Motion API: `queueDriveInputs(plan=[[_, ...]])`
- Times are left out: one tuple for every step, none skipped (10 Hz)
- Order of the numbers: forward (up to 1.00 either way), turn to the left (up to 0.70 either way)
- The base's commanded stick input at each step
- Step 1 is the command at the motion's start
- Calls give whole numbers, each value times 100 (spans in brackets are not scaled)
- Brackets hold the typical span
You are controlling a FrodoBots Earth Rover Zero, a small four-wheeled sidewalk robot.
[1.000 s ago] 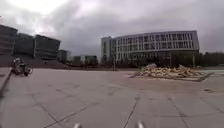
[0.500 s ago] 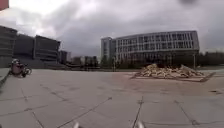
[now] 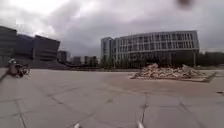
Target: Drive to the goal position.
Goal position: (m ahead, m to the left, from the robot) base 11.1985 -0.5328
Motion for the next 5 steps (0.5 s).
queueDriveInputs(plan=[[45, 0], [45, 0], [45, 0], [45, 0], [45, 0]])
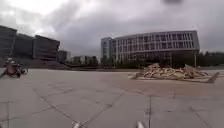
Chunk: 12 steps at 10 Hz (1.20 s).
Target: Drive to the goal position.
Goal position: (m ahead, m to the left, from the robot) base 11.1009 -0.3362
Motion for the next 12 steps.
queueDriveInputs(plan=[[45, 0], [45, 0], [45, 0], [45, 0], [45, 0], [45, 0], [45, 0], [45, 0], [45, 0], [45, 0], [45, 0], [45, 0]])
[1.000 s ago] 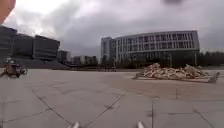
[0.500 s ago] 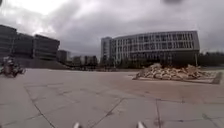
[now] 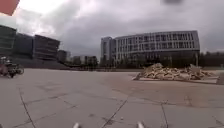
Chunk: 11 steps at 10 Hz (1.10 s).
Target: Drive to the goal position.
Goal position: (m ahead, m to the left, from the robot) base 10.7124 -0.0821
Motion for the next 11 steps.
queueDriveInputs(plan=[[45, 0], [45, 0], [45, 0], [45, 0], [45, 0], [45, 0], [45, 0], [45, 0], [45, 0], [45, 0], [45, 0]])
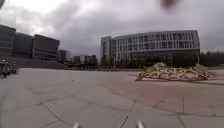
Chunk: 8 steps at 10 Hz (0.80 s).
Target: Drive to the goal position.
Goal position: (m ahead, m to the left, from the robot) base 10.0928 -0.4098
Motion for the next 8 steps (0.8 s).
queueDriveInputs(plan=[[45, 0], [45, 0], [45, 0], [45, 0], [45, 0], [45, 0], [45, 0], [45, 0]])
